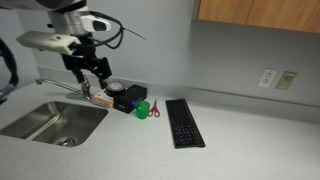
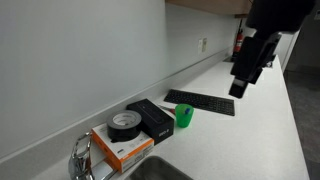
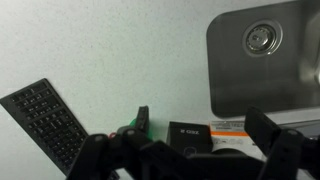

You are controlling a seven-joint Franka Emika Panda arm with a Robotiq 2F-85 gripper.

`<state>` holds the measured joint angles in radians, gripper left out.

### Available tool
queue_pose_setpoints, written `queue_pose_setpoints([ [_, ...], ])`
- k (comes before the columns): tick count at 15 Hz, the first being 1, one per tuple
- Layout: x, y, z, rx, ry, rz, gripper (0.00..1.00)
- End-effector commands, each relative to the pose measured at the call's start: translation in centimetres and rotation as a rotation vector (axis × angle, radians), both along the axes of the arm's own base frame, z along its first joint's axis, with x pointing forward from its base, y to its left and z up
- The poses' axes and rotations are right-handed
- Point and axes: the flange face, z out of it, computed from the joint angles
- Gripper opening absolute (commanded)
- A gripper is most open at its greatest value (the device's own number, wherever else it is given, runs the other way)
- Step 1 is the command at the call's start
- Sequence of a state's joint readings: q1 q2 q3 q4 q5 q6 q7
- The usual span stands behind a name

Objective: Take the pen out of the cup and put it on the counter

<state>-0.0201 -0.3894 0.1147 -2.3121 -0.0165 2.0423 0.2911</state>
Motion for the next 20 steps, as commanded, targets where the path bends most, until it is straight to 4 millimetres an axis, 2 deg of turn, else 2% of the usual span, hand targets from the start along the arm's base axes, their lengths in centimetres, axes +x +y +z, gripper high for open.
queue_pose_setpoints([
  [1, 5.0, -4.4, -1.6, 0.042, -0.013, -0.1, 1.0],
  [3, 5.3, -5.0, -1.6, 0.091, -0.003, -0.125, 1.0],
  [4, 4.3, -4.9, -2.3, 0.051, 0.006, -0.104, 1.0],
  [6, 5.1, -5.3, -2.5, 0.068, 0.009, -0.119, 1.0],
  [10, 5.3, -5.1, -2.1, 0.073, 0.002, -0.118, 1.0],
  [12, 6.4, -5.3, -3.0, 0.061, 0.015, -0.125, 1.0],
  [20, 11.0, -7.2, -8.4, 0.008, 0.056, -0.215, 1.0],
])
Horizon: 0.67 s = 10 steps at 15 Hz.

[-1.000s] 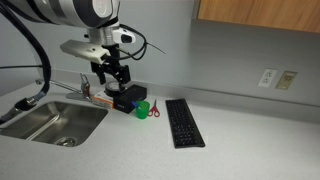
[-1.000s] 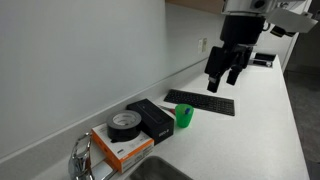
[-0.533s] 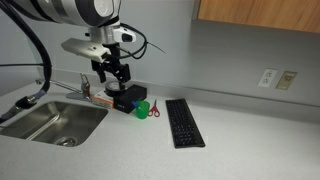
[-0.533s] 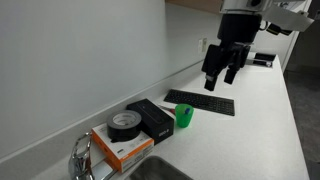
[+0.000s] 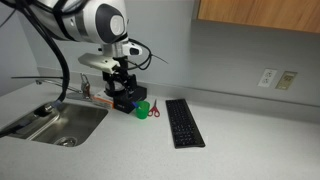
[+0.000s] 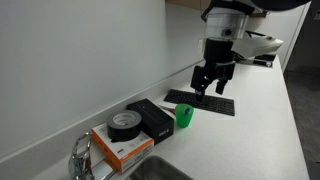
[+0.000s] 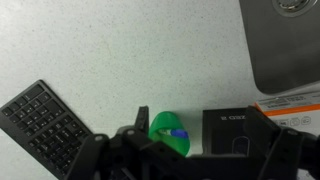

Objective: Take the pen out of the cup and put it on the counter

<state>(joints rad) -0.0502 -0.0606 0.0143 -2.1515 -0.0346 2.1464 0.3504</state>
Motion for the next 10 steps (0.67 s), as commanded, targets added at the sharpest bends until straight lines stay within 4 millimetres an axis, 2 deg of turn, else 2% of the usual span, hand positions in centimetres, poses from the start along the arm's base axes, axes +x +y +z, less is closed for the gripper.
queue_pose_setpoints([
  [1, 2.8, -0.9, -1.8, -0.03, -0.004, -0.053, 1.0],
  [5, 4.8, -1.3, -3.4, -0.032, 0.003, -0.077, 1.0],
  [10, 6.5, -1.2, -4.3, -0.037, 0.012, -0.083, 1.0],
])
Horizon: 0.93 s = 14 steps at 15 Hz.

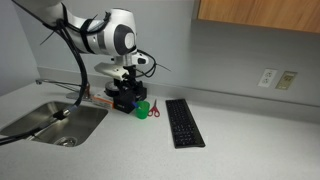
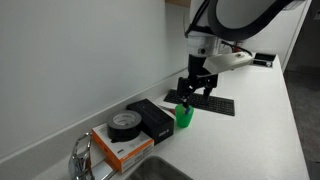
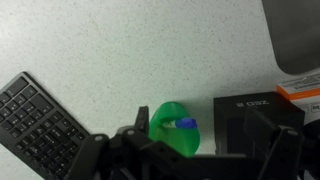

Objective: Take the pen out of the cup and put it on the counter

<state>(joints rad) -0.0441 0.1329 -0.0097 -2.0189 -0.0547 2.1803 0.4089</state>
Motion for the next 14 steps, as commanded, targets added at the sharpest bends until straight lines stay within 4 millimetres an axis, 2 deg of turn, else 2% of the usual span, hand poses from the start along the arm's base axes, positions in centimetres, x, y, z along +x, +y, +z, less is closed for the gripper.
queue_pose_setpoints([
  [1, 2.0, 0.1, -0.2, -0.026, -0.011, -0.021, 1.0],
  [9, 3.6, 0.5, -2.6, -0.085, 0.039, -0.023, 1.0],
  [10, 3.7, 0.6, -2.9, -0.085, 0.047, -0.019, 0.97],
  [11, 3.9, 0.7, -3.1, -0.084, 0.051, -0.021, 0.74],
  [13, 4.1, 0.8, -3.4, -0.083, 0.065, -0.017, 0.69],
  [14, 4.2, 0.8, -3.4, -0.083, 0.071, -0.018, 0.6],
])
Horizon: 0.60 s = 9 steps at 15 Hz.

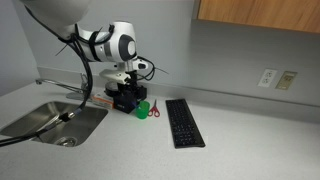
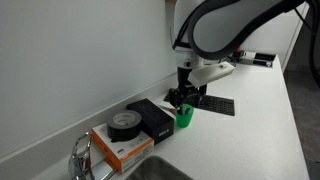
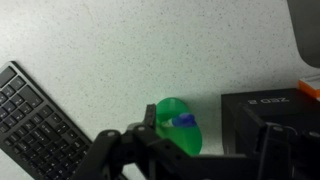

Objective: Take the pen out of the cup and put it on the counter

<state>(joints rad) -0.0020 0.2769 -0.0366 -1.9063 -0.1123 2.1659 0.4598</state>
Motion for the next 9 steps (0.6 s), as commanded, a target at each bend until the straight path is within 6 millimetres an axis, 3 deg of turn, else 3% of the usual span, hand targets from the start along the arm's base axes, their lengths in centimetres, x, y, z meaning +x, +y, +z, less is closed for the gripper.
queue_pose_setpoints([
  [1, 0.9, 0.2, 0.2, -0.027, 0.032, -0.015, 0.52],
  [7, 0.2, -0.8, 1.6, -0.047, 0.044, -0.018, 0.05],
  [9, -0.5, -1.5, 3.0, -0.053, 0.039, -0.017, 0.0],
])
